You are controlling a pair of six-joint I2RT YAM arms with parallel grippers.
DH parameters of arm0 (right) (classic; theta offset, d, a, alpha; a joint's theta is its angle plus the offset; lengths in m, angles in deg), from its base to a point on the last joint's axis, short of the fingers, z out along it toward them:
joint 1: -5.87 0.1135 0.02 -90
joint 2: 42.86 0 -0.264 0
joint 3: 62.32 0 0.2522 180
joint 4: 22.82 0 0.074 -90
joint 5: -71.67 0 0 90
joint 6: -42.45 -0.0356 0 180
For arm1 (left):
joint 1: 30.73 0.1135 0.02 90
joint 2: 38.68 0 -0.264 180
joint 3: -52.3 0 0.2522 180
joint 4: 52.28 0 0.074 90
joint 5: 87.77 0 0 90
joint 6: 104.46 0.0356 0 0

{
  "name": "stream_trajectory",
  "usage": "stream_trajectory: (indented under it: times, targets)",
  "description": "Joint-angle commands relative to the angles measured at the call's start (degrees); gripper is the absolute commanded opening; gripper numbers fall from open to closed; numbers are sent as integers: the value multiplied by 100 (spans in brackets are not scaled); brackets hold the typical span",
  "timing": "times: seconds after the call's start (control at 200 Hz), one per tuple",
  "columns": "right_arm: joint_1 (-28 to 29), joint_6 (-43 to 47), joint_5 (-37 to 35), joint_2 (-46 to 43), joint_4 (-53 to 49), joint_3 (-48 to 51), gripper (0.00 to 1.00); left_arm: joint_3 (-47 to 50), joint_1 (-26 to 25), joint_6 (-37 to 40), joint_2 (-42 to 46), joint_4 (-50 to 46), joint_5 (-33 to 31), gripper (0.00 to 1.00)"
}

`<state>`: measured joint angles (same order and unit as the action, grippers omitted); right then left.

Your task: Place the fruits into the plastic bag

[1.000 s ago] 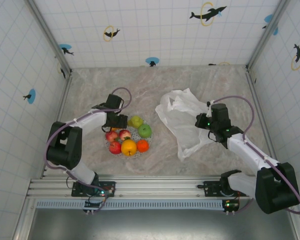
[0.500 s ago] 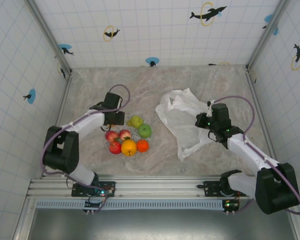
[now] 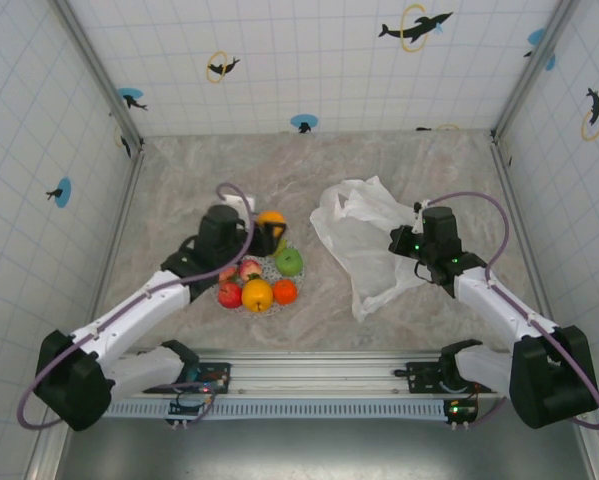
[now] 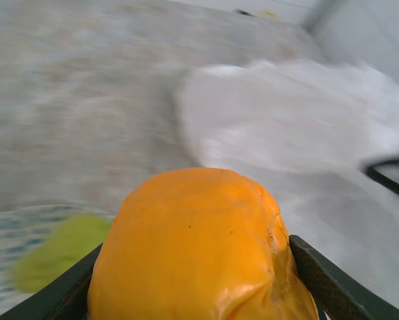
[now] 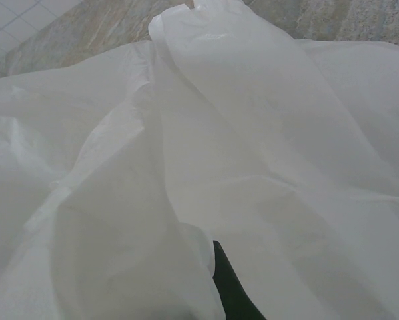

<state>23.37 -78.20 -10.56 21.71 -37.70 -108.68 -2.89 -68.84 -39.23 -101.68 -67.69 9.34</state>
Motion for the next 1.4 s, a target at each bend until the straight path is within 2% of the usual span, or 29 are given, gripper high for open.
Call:
stream_trajectory:
  times: [0.0,0.175,0.285,0.601,0.776,0.951,1.051,1.166,1.391]
  targets:
    - [-18,-46,98,-13,-68,-165,0,85,-837,-136,-299,1024,36,43]
    - [-24,-87,362,161,-280,-469,0,-539,-1817,711,-1453,1163,-610,44]
    - [-30,-146,481,210,-384,-623,0,-859,-2092,1170,-2151,1460,-821,44]
    - [-243,-765,1360,-104,-271,-645,0,-1403,-2103,1492,-3733,2581,-1240,43]
    - [-348,-1415,2081,-287,189,-532,0,-1863,-2093,1595,-4415,3097,-1754,46]
    - [-344,-2335,2273,-506,999,-220,0,-1963,-2018,1604,-4890,3729,-2284,50]
    - [-283,-2933,2265,-691,1544,188,0,-1948,-1862,1449,-5085,4014,-2220,51]
    - [-188,-3403,2115,-862,1997,619,0,-1956,-1672,1189,-5288,4294,-1838,56]
    - [-128,-4053,1835,-906,2721,1206,0,-1937,-1639,1179,-5302,4473,-1437,61]
